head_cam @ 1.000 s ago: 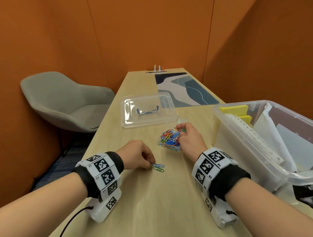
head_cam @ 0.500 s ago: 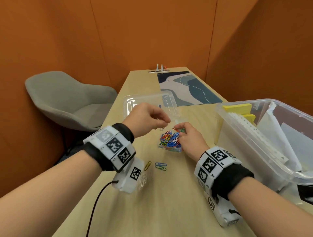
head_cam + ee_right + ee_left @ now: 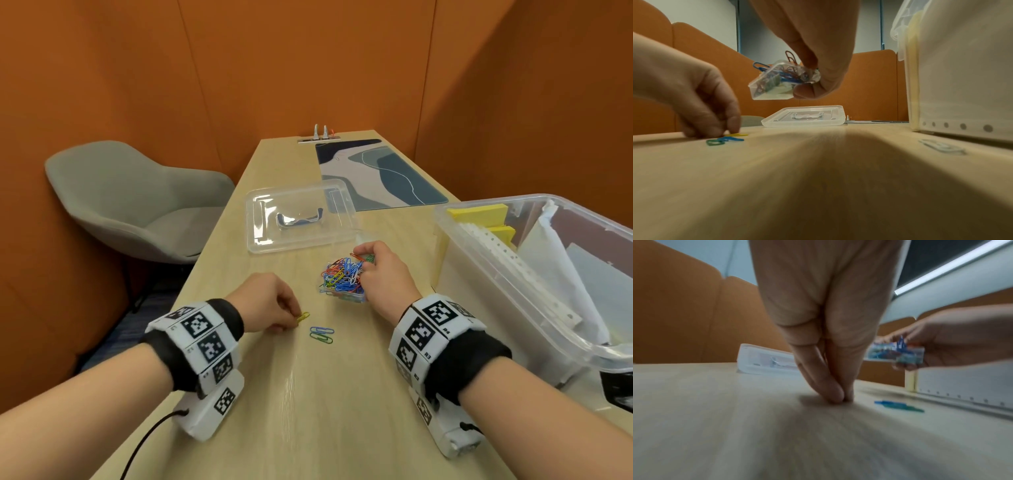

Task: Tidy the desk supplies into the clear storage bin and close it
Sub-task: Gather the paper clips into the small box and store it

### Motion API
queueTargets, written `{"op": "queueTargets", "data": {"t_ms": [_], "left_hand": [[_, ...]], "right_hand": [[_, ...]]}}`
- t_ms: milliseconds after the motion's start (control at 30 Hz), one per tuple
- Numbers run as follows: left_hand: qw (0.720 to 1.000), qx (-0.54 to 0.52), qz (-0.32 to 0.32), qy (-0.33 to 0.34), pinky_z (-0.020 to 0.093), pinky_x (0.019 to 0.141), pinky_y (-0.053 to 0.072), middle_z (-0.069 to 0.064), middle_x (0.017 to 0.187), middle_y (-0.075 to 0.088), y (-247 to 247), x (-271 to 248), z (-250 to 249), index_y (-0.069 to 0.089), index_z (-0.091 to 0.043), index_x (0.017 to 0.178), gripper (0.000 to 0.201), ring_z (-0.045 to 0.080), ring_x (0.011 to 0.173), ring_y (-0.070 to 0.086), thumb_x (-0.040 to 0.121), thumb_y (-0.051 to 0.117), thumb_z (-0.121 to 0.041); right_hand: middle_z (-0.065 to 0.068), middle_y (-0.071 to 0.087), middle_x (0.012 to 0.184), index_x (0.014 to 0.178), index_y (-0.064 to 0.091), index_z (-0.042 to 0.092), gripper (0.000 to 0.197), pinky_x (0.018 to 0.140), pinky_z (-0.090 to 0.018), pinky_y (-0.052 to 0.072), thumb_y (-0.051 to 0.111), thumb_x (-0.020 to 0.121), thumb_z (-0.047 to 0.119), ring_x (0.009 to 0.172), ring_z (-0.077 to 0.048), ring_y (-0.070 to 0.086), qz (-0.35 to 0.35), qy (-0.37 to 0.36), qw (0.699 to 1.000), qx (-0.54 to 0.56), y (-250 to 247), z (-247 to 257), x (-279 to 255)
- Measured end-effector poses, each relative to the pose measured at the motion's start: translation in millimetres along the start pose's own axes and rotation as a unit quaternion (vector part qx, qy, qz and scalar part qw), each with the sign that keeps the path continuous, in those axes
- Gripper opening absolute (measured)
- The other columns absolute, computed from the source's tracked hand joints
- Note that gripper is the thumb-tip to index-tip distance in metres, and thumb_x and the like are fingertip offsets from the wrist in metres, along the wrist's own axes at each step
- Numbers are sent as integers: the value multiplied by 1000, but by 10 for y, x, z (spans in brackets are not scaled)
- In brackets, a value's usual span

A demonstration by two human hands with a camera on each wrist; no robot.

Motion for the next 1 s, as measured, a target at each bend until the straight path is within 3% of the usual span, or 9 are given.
{"op": "queueTargets", "data": {"t_ms": [100,233,333,467,600,667,733,867,1000], "left_hand": [[995,75,-3,66,10,68,46,-7,73,67,79,52,-217,75,-13,95,16,-2,59,56,79,69,-12],[987,98,43,123,18,76,46,-2,89,71,248,-56,-390,75,-18,97,28,3,71,56,72,78,-30],[984,99,65,133,11,71,45,-2,87,72,285,-103,-406,75,-17,96,30,-3,64,55,68,81,-25],[979,124,77,143,0,62,39,-4,82,70,322,-133,-446,74,-13,93,19,-9,58,54,76,74,-21],[971,186,62,135,13,64,42,2,82,65,322,-134,-443,71,-10,96,21,11,68,52,79,68,-21],[970,201,48,128,17,66,42,7,86,67,302,-133,-427,70,-9,98,23,14,71,51,78,67,-20],[970,207,27,124,16,65,42,3,76,62,241,-133,-392,71,-9,97,23,14,69,51,76,67,-19],[991,105,-26,74,9,53,45,-9,57,58,-130,-86,-269,71,-5,79,8,-1,43,54,73,68,-8],[988,-40,-114,96,14,51,50,-2,51,61,-634,-35,-497,65,-14,64,18,8,43,59,77,68,-2]], "right_hand": [[-12,53,127,119,52,12,34,95,-38,49,38,92,0,114,-27,55,-2,-4,1000,-1,-11,3,-7],[-12,52,128,119,53,12,34,95,-34,47,39,91,0,114,-25,54,-4,-8,1000,-8,-26,6,-7],[-12,52,128,119,52,12,34,95,-34,47,39,91,-1,115,-25,54,0,-9,1000,-9,-15,14,-13],[-12,52,128,120,53,12,35,95,-34,47,38,91,-1,115,-26,54,-1,-8,1000,-9,-21,24,-21],[-13,52,128,120,52,12,35,95,-34,48,38,91,-1,115,-26,54,1,-5,1000,-7,-22,21,-26],[-13,52,127,120,52,12,35,93,-32,49,38,91,-1,114,-26,55,1,-6,1000,-8,-23,24,-29],[-13,53,127,120,52,12,35,94,-35,49,38,91,-2,113,-27,56,2,-7,1000,-7,-20,22,-27],[-13,53,126,120,52,12,35,92,-34,49,38,91,-2,112,-26,56,4,-5,1000,-5,-10,13,-21],[-12,53,126,118,53,13,33,88,-31,51,38,92,-1,112,-27,57,16,-11,1000,5,30,20,-16]]}}
Point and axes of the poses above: each hand's wrist, its own x-axis towards the middle knuckle, its own y-axis out of the palm, z = x × y, the point moved 9 cm from there along x, towards the middle knuckle
